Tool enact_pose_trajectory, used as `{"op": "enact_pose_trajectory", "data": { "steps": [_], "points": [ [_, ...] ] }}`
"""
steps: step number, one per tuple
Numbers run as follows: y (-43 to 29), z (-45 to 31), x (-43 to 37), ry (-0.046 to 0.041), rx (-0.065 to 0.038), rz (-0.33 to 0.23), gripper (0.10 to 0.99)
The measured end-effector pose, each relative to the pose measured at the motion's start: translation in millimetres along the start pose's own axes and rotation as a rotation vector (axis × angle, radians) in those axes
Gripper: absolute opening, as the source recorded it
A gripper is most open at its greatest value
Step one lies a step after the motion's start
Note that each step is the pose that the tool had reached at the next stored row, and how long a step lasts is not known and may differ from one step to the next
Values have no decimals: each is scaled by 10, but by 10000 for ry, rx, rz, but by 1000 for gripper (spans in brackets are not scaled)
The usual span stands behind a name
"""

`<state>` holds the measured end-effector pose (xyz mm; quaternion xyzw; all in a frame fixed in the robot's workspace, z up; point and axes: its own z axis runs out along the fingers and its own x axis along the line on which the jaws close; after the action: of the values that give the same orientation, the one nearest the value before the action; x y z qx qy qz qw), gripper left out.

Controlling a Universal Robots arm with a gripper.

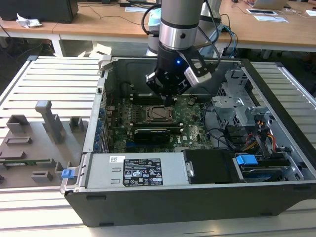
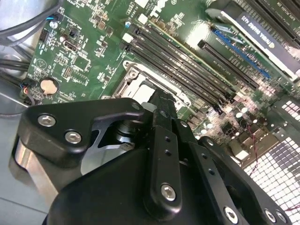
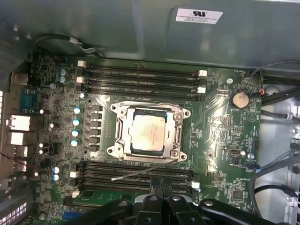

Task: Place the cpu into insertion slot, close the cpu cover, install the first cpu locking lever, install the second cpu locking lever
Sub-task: 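Install the second cpu locking lever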

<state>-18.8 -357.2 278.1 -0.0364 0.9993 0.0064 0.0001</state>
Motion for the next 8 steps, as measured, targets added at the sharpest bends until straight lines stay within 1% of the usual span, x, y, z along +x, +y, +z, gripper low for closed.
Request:
{"op": "enact_pose_trajectory", "data": {
  "steps": [4,5,6,8],
  "points": [
    [-42,4,4,-1,-2,1,106],
    [-43,8,4,-2,-5,2,106],
    [-43,18,3,0,-6,1,106],
    [-44,67,3,4,-45,0,106]
  ]
}}
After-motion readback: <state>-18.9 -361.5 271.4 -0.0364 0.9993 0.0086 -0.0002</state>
